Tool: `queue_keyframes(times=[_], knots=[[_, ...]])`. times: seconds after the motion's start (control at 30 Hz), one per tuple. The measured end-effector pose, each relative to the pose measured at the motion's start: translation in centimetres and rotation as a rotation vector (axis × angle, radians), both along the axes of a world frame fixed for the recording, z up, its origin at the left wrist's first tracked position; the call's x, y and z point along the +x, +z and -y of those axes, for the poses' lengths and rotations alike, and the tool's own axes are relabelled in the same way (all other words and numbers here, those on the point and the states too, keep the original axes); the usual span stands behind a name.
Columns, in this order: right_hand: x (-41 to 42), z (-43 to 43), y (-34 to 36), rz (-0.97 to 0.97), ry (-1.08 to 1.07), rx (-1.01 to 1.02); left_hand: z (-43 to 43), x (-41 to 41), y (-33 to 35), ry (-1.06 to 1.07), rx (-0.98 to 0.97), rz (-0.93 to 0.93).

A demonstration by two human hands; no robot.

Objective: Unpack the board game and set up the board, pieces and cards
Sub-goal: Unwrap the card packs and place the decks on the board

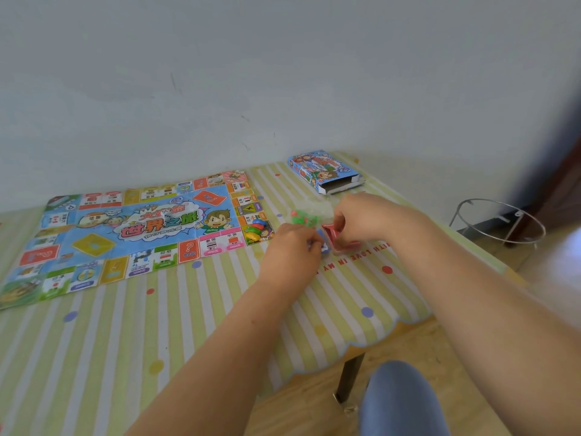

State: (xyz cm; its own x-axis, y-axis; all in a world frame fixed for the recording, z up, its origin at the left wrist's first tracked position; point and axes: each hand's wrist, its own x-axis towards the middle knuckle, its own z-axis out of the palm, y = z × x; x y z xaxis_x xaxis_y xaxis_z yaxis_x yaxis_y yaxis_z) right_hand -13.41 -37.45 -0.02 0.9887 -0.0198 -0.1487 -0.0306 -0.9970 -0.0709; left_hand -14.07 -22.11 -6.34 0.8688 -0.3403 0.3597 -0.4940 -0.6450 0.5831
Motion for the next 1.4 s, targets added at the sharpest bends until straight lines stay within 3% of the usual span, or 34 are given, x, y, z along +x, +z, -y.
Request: queue_keyframes(times=[0.47,0.63,0.77,1.0,1.1,1.23,1.33,1.4], knots=[[-1.9,-0.7,-1.1,0.314,-0.203,-0.007,0.2,-0.2,0.6,-0.001,0.016,-0.050],[-2.3,-0.3,-1.5,0.440,-0.253,0.042,0.0,-0.2,0.6,-0.034,0.046,0.041],[-3.0,0.0,-1.7,0.603,-0.231,0.122,0.0,-0.6,1.6,0.001,-0.041,0.094],[-3.9,-1.8,-2.2,0.759,0.038,0.318,-0.2,-0.6,5.4,0.138,-0.559,-0.504],[-4.1,-2.7,-2.6,0.809,0.124,0.332,-0.7,-0.1,5.8,0.197,-0.751,-0.673],[-4.2,-3.5,-2.7,0.731,0.129,0.481,-1.7,0.2,5.7,0.226,-0.792,-0.674],[-4.5,-4.1,-1.5,0.561,-0.077,0.840,-2.6,0.2,5.7,0.236,-0.762,-0.595],[-4.5,-4.1,-0.8,0.396,-0.174,0.973,-2.9,0.1,5.7,0.227,-0.743,-0.536]])
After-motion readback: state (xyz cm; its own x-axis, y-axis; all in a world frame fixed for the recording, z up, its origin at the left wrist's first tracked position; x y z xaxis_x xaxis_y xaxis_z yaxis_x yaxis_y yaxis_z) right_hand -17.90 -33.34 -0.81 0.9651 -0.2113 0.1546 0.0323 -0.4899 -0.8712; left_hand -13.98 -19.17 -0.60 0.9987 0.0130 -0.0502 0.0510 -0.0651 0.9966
